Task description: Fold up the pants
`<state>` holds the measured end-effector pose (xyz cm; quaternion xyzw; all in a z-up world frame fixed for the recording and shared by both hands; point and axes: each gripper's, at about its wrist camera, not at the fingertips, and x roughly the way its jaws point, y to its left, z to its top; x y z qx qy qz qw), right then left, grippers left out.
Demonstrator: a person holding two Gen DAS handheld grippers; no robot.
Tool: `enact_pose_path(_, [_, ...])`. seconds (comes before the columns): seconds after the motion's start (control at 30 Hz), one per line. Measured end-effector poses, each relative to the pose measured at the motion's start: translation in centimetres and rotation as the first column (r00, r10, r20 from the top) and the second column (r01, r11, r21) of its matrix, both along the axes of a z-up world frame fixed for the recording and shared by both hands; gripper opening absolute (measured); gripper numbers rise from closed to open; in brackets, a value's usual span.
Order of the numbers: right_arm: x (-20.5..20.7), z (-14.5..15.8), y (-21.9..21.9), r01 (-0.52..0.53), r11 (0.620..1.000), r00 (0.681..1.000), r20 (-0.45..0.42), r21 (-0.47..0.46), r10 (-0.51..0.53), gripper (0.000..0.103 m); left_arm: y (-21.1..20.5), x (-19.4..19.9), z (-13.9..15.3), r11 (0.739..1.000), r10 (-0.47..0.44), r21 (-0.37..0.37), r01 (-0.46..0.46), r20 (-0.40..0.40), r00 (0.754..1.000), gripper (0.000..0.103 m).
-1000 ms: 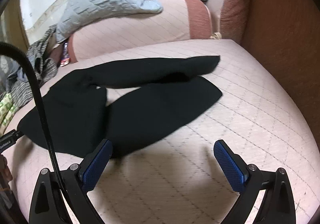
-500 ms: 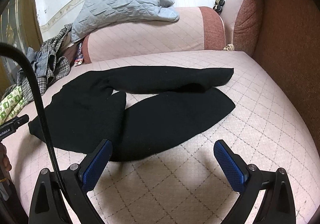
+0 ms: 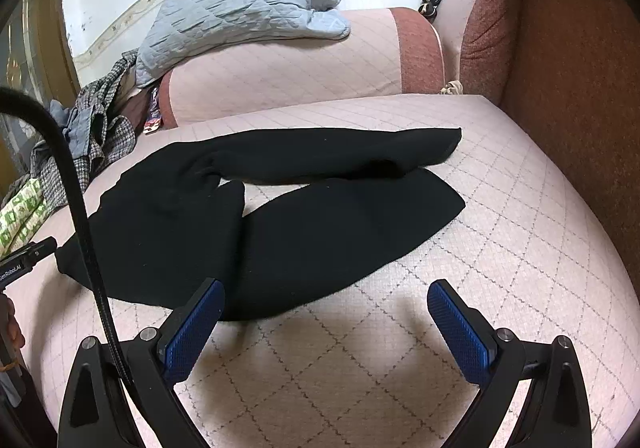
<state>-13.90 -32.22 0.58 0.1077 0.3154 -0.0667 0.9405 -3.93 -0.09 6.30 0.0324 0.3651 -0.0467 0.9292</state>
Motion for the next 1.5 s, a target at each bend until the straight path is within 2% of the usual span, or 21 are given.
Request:
enact_pose_path(0.13, [0.0,-0.1,-0.2,0.008,1.0,1.0,-0.009,0.004,-0.008,0.101,0.1,0.0,-0.1,1.0,0.001,0.01,-0.001,0.001,1.0,0.083])
enact_pose_path(0.27, [-0.3,0.0,-0.7,0.024,1.0,1.0,-0.014,0.021,-0.023,0.101,0.7,-0.2,-0.6,1.0,0.0,-0.009,0.0,-0.036,0.999,0.083])
enact_pose_path(0.33, [-0.5,-0.2,-1.2,0.055,0.998,0.998,-0.029,0.017,-0.054,0.101,1.3,-0.4,-1.2,0.999,0.0,-0.048,-0.004,-0.079,0.997,0.083])
enact_pose_path(0.4, [-0.5,-0.5,-2.2,0.077,0.995,0.996,-0.045,0.061,-0.075,0.101,1.7,-0.3,-1.8,0.995,-0.003,-0.103,-0.011,-0.133,0.991,0.083])
enact_pose_path(0.57, [-0.4,-1.3,-4.2,0.12,0.977,0.992,-0.064,0.174,-0.11,0.101,2.1,0.5,-3.3,0.988,0.025,-0.143,-0.056,-0.21,0.977,0.083])
enact_pose_path(0.67, [0.7,-1.7,-5.0,0.126,0.972,0.99,-0.091,0.196,-0.11,0.101,2.3,1.3,-3.9,0.973,0.044,-0.209,-0.097,-0.248,0.968,0.083])
enact_pose_path(0.87, [2.5,-2.2,-6.9,0.154,0.95,0.987,-0.078,0.272,-0.137,0.102,1.6,3.1,-4.2,0.966,0.066,-0.229,-0.12,-0.231,0.971,0.083])
enact_pose_path(1.0, [4.5,-2.2,-6.7,0.134,0.962,0.99,-0.08,0.239,-0.118,0.1,1.4,4.9,-4.5,0.957,0.082,-0.254,-0.14,-0.227,0.97,0.083])
enact_pose_path(1.03, [5.1,-2.1,-6.7,0.123,0.963,0.991,-0.078,0.238,-0.107,0.096,1.4,5.1,-4.5,0.954,0.082,-0.262,-0.142,-0.227,0.97,0.083])
enact_pose_path(1.1, [6.1,-2.4,-7.0,0.122,0.965,0.991,-0.084,0.233,-0.105,0.065,1.4,5.8,-4.4,0.946,0.067,-0.296,-0.134,-0.227,0.972,0.083])
enact_pose_path(1.13, [6.5,-2.5,-7.3,0.134,0.964,0.99,-0.085,0.232,-0.117,0.06,1.4,6.1,-4.4,0.943,0.055,-0.309,-0.125,-0.225,0.973,0.079])
enact_pose_path(1.17, [6.7,-2.5,-7.6,0.14,0.96,0.989,-0.078,0.242,-0.125,0.045,1.4,6.3,-4.4,0.941,0.047,-0.318,-0.117,-0.219,0.975,0.069])
enact_pose_path(1.2, [6.7,-2.5,-7.9,0.145,0.955,0.989,-0.072,0.258,-0.13,0.021,1.4,6.5,-4.3,0.939,0.038,-0.326,-0.109,-0.218,0.975,0.038])
enact_pose_path(1.23, [6.5,-2.7,-8.3,0.156,0.948,0.987,-0.073,0.277,-0.141,0.007,1.4,6.8,-4.5,0.933,0.012,-0.346,-0.094,-0.231,0.973,0.019])
enact_pose_path(1.3, [5.4,-2.4,-8.6,0.153,0.94,0.988,-0.049,0.304,-0.145,0.007,1.4,6.8,-4.6,0.916,-0.019,-0.392,-0.082,-0.248,0.969,0.012])
enact_pose_path(1.43, [1.5,0.6,-8.0,0.13,0.947,0.989,0.031,0.293,-0.145,0.007,1.3,5.3,-2.3,0.922,-0.041,-0.386,-0.037,-0.193,0.98,0.01])
enact_pose_path(1.5, [-1.1,2.3,-7.9,0.137,0.957,0.986,0.057,0.257,-0.157,0.007,1.7,3.8,-1.0,0.927,-0.045,-0.375,-0.022,-0.171,0.984,0.01])
